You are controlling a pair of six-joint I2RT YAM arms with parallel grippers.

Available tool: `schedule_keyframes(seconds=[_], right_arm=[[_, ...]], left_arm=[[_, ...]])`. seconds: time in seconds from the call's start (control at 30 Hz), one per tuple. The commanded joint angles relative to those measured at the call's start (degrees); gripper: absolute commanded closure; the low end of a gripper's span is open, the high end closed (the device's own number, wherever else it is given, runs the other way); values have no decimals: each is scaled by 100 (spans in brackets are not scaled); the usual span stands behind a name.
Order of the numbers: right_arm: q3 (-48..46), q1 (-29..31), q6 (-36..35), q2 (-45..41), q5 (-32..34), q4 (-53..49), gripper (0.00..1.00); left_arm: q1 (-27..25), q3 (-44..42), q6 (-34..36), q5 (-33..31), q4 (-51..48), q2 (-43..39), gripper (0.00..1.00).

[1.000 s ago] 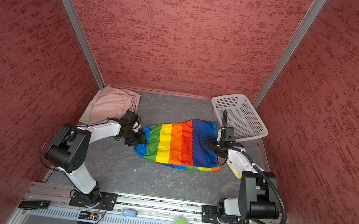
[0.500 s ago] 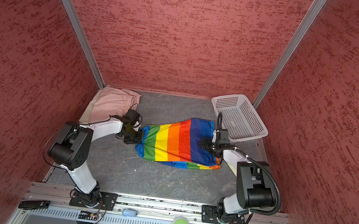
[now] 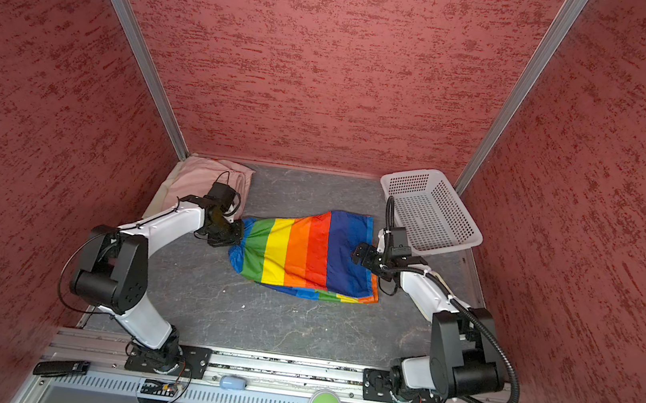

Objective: Fold and stack the shorts

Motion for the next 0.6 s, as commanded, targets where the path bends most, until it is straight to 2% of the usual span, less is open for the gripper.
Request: schedule_keyframes(seconds=[0.0,0.23,0.27,0.3,0.33,0.47,0.57], right_arm=[[117,-80,-266,152,254,-380,1],[32,-77,-195,568,66,-35,1],[20,-79,-193,573,44,-7,1],[15,-77,-191,584,34,-12,1],[15,-81,-207,591,34,-15,1],[-23,-77,-249,626,8,-9,1],[-51,-80,-275,641,1,6,1]], left_arm=[[81,305,221,-316,-317,-256,100],[149,212,163,-68,-233,-181,100],[158,138,111,42,-156,-144,98],[171,47,54,144,-72,-113,81],[185,-31,13,259,15,-87,73],[342,-343,-147,763,285,-45,49],[534,-516,-230,918,381,-143,31]])
